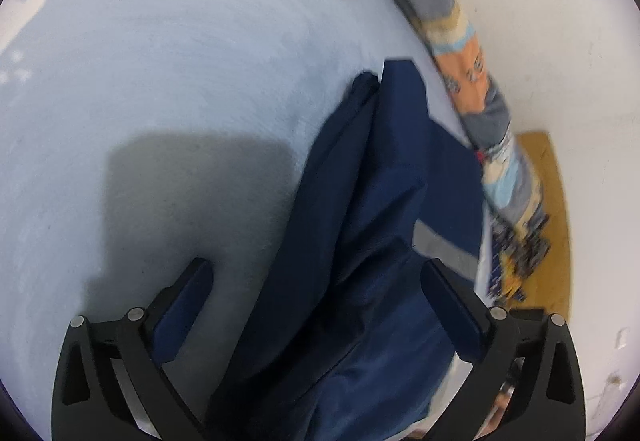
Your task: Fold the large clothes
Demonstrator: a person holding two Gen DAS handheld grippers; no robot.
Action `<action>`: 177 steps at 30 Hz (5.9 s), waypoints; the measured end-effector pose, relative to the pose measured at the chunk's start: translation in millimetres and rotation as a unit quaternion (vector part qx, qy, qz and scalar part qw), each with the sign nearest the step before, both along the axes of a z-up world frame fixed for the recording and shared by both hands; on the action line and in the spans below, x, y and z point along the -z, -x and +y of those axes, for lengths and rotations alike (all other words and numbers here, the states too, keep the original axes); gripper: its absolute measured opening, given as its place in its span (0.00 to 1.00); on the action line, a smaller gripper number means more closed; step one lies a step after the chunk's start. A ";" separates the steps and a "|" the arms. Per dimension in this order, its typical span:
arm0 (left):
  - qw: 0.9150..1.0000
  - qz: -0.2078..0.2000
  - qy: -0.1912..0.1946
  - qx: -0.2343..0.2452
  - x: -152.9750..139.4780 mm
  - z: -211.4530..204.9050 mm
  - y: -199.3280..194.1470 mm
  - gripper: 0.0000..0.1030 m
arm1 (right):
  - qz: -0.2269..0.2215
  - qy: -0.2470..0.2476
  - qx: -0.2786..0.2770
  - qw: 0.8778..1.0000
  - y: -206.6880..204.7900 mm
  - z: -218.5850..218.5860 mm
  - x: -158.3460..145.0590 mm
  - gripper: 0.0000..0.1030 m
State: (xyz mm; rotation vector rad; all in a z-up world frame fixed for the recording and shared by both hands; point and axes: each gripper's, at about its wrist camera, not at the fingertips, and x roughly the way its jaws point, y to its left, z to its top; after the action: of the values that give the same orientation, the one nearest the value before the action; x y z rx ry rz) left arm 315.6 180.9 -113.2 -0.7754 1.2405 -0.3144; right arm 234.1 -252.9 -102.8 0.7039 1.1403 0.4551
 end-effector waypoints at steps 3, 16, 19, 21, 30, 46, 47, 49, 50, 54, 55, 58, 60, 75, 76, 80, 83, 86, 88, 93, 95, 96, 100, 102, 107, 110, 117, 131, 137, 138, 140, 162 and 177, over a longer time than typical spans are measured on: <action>1.000 0.001 -0.014 0.019 0.9 -8.7 -3.9 1.00 | 0.008 0.007 -0.003 1.000 -7.5 1.1 8.9 0.70; 0.997 -0.017 -0.018 0.075 -2.7 -68.5 -6.5 0.99 | -0.024 -0.015 -0.057 0.998 -37.5 63.0 30.8 0.83; 0.995 -0.045 -0.031 0.089 -11.7 -80.4 -2.3 0.87 | -0.048 0.020 -0.066 0.996 -34.4 70.5 21.9 0.67; 0.991 -0.059 -0.062 0.102 -21.2 -89.9 1.5 0.81 | -0.063 0.039 -0.070 0.995 -32.2 70.6 12.8 0.53; 0.986 -0.118 -0.060 0.099 -64.0 -103.4 26.3 0.63 | -0.142 0.097 -0.092 0.981 -8.6 71.7 -43.7 0.44; 0.970 -0.130 -0.092 0.184 -64.4 -235.8 123.7 0.63 | -0.107 0.115 -0.064 0.986 86.9 -63.5 -36.0 0.44; 0.968 -0.125 -0.127 0.179 -53.6 -243.8 129.3 0.63 | -0.094 0.127 -0.064 0.985 83.5 -66.3 -26.6 0.46; 0.958 -0.132 -0.187 0.171 -44.6 -250.1 138.5 0.72 | -0.045 0.118 -0.046 0.991 78.4 -84.7 -2.9 0.56; 0.955 -0.129 -0.201 0.177 -42.8 -251.8 141.4 0.72 | -0.011 0.104 -0.028 0.994 74.0 -93.7 4.6 0.64; 0.962 -0.137 -0.183 0.151 -61.7 -225.0 146.8 0.73 | -0.001 0.102 0.034 0.994 74.9 -120.9 -16.9 0.64; 0.962 -0.147 -0.185 0.138 -68.9 -217.0 148.1 0.75 | -0.023 0.128 0.042 0.991 76.2 -124.1 -29.1 0.64; 0.953 -0.190 -0.205 0.114 -88.7 -204.8 155.1 0.76 | -0.109 0.223 0.062 0.967 78.1 -121.0 -69.6 0.65; 0.947 -0.215 -0.212 0.110 -99.7 -212.8 156.7 0.76 | -0.144 0.221 0.058 0.963 71.4 -104.8 -82.4 0.63; 0.923 -0.170 -0.314 0.142 -49.9 -245.9 147.2 0.83 | -0.138 0.273 -0.005 0.952 -5.5 -9.8 -66.8 0.42; 0.918 -0.184 -0.326 0.133 -57.5 -245.7 150.7 0.83 | -0.162 0.259 -0.026 0.952 -1.8 10.0 -74.0 0.48; 0.904 -0.220 -0.354 0.096 -75.4 -240.9 163.7 0.83 | -0.142 0.227 -0.106 0.958 -3.7 63.9 -46.2 0.50; 0.906 -0.218 -0.355 0.079 -74.7 -236.5 170.2 0.83 | -0.066 0.249 -0.142 0.956 -4.4 82.0 -5.5 0.58; 0.906 -0.219 -0.353 0.077 -74.8 -230.6 179.2 0.83 | -0.080 0.236 -0.128 0.960 7.0 71.9 -20.4 0.58; 0.903 -0.230 -0.354 0.075 -80.2 -230.8 186.3 0.83 | -0.117 0.231 -0.109 0.960 29.6 59.2 -50.4 0.59; 0.883 -0.276 -0.369 0.095 -94.6 -250.9 213.1 0.84 | -0.178 0.277 -0.026 0.944 104.6 10.1 -93.9 0.84; 0.875 -0.289 -0.371 0.110 -94.0 -261.0 223.0 0.87 | -0.178 0.289 0.009 0.941 141.7 -5.1 -84.5 0.84; 0.874 -0.293 -0.371 0.116 -93.5 -266.4 228.9 0.87 | -0.176 0.290 0.032 0.940 162.8 -13.0 -76.3 0.84; 0.868 -0.286 -0.380 0.141 -79.8 -288.2 235.8 0.87 | -0.140 0.305 0.046 0.941 203.8 -11.4 -38.9 0.84; 0.865 -0.261 -0.398 0.159 -61.6 -296.3 230.3 0.87 | -0.083 0.310 0.022 0.947 209.5 -3.8 -2.1 0.91; 0.881 -0.223 -0.395 0.137 -33.9 -285.0 212.8 1.00 | -0.051 0.328 0.023 0.943 197.1 3.1 19.9 1.00; 0.888 -0.218 -0.387 0.114 -40.2 -273.5 214.3 1.00 | -0.049 0.320 0.031 0.946 199.7 -0.8 14.5 0.97; 0.867 -0.304 -0.386 0.087 -91.8 -270.0 244.7 1.00 | -0.175 0.368 0.104 0.907 223.2 -10.8 -51.8 0.91; 0.876 -0.297 -0.377 0.048 -107.0 -256.6 256.4 1.00 | -0.304 0.436 0.146 0.834 240.2 20.4 -87.2 0.98; 0.867 -0.285 -0.409 -0.001 -112.3 -245.7 252.4 1.00 | -0.286 0.377 0.145 0.869 232.8 7.2 -83.7 1.00; 0.864 -0.278 -0.421 -0.004 -111.8 -245.8 250.8 1.00 | -0.282 0.381 0.141 0.869 231.5 7.9 -80.5 1.00; 0.864 -0.269 -0.425 0.000 -110.5 -245.2 248.7 1.00 | -0.289 0.394 0.141 0.861 232.8 11.3 -81.8 1.00; 0.841 -0.267 -0.468 0.042 -107.5 -266.6 251.8 1.00 | -0.276 0.438 0.155 0.841 232.8 29.3 -82.6 1.00; 0.849 -0.251 -0.461 0.057 -101.3 -264.9 248.9 1.00 | -0.257 0.459 0.142 0.839 228.0 32.8 -75.5 1.00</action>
State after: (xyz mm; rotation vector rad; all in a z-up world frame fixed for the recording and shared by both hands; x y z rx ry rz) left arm 66.7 -84.0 -12.0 0.2200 0.7833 0.0171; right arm 6.1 -220.0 -27.3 -0.1153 0.5984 -0.1829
